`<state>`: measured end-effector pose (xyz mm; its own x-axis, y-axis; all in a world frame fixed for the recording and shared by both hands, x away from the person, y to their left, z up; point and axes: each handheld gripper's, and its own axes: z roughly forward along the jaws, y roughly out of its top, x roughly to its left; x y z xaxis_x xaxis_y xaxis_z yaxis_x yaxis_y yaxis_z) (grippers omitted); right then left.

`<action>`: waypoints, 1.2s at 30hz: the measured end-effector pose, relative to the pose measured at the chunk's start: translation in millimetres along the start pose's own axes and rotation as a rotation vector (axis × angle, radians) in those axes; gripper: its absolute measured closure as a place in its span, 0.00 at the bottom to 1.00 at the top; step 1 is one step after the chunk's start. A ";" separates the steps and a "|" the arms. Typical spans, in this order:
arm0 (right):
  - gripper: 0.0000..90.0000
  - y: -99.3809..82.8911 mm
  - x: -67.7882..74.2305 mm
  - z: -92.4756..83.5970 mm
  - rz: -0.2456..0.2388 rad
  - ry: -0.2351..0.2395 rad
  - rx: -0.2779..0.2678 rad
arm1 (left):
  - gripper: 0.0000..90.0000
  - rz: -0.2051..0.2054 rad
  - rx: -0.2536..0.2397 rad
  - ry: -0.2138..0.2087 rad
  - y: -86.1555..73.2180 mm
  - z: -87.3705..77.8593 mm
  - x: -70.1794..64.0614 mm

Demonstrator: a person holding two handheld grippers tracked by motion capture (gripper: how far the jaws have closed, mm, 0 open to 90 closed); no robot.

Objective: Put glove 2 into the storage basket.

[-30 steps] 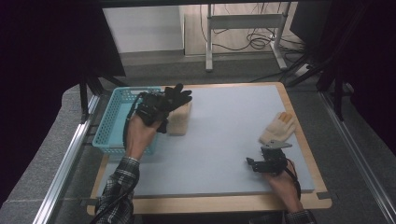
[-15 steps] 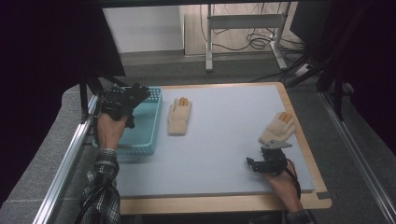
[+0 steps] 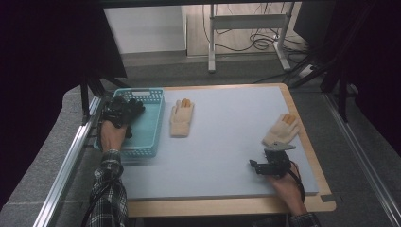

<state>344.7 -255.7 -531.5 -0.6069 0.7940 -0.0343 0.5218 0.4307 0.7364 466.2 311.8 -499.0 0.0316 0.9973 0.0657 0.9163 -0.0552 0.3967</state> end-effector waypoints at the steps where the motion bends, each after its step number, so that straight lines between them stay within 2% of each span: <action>1: 0.23 0.0 0.0 0.0 0.000 0.000 0.000 | 0.62 0.006 0.011 0.011 -0.7 2.4 0.2; 3: 0.23 0.0 0.0 0.1 0.001 0.001 -0.001 | 0.57 0.014 0.033 0.030 -1.5 5.8 0.6; 4: 0.23 0.0 0.0 0.0 0.000 0.000 0.000 | 0.53 0.012 0.036 0.025 -1.4 6.6 1.2; 6: 0.23 0.0 0.0 0.0 0.000 0.000 0.000 | 0.44 0.039 0.009 0.017 -1.6 4.2 0.1; 10: 0.23 0.0 0.1 0.0 -0.001 -0.001 0.000 | 0.28 0.070 0.001 0.007 -0.9 -1.3 -1.3; 12: 0.23 0.0 0.1 0.0 -0.001 -0.001 0.000 | 0.22 0.063 -0.010 -0.002 -0.7 -6.5 0.4; 17: 0.23 0.0 0.1 0.1 -0.001 -0.001 0.000 | 0.14 0.043 -0.049 -0.034 -0.5 -21.6 8.1; 23: 0.23 0.0 0.2 0.0 -0.002 -0.001 0.001 | 0.09 0.032 -0.132 -0.145 -3.8 -37.2 15.1; 28: 0.23 0.0 0.2 0.0 -0.002 -0.002 0.001 | 0.07 0.029 -0.197 -0.244 -7.6 -45.9 11.2; 30: 0.23 0.0 0.1 0.0 -0.004 -0.002 0.001 | 0.06 0.052 -0.234 -0.292 -9.5 -52.4 7.5; 36: 0.23 0.0 0.2 0.0 -0.004 -0.003 0.001 | 0.04 0.108 -0.295 -0.362 -14.2 -70.2 -7.6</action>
<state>344.5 -255.5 -531.5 -0.6074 0.7934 -0.0394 0.5200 0.4346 0.7353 424.9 301.7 -440.9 0.3058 0.9346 -0.1817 0.7495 -0.1186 0.6513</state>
